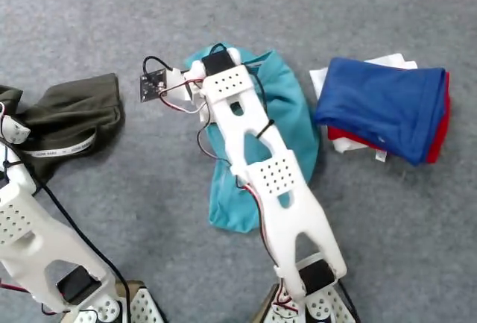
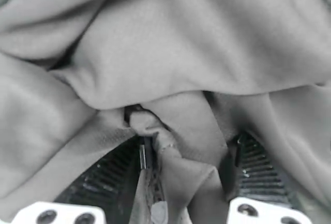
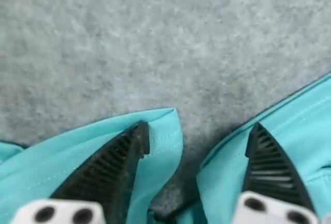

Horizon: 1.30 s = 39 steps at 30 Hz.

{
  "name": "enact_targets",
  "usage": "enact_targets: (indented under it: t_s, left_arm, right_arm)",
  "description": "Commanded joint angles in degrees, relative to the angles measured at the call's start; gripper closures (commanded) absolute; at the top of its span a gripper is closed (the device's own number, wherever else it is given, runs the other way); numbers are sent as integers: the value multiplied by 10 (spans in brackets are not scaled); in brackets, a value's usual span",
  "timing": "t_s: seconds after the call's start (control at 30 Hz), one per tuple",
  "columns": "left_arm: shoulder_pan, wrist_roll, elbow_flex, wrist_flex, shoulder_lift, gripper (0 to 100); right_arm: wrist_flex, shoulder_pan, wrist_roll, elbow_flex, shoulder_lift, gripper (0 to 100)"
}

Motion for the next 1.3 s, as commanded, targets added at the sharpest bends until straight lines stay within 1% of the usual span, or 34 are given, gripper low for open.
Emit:
enact_targets:
  t_s: [0.0,0.17,0.2,0.27,0.37,0.5,0.57,0.7,0.8,0.97,1.1,1.17,1.27]
  left_arm:
    - [9,-5,-3,-6,-4,726]
    - [9,-5,-3,-6,-4,726]
    - [9,-5,-3,-6,-4,726]
    - [9,-5,-3,-6,-4,726]
    - [8,-5,-2,-6,-4,726]
    - [8,-5,-2,-6,-4,726]
    - [8,-5,-2,-6,-4,726]
    - [8,-5,-4,-7,-4,726]
    - [7,-5,-4,-7,-4,726]
    - [7,-5,-5,-7,-4,726]
    - [9,-5,-6,-7,-4,726]
    - [9,-5,-6,-7,-4,726]
    - [9,-5,-6,-7,-4,726]
  right_arm:
    - [24,6,6,-51,-19,691]
    - [50,4,8,-126,-16,691]
    - [56,4,18,-128,-15,691]
    - [59,6,39,-109,-13,691]
    - [55,7,40,-85,3,692]
    - [15,16,40,-78,47,698]
    - [4,18,40,-80,67,740]
    - [1,18,40,-89,95,881]
    - [1,18,40,-90,104,955]
    - [2,23,40,-84,107,934]
    - [3,23,38,-89,102,986]
    - [4,24,11,-112,97,985]
    - [5,24,-56,-168,83,985]
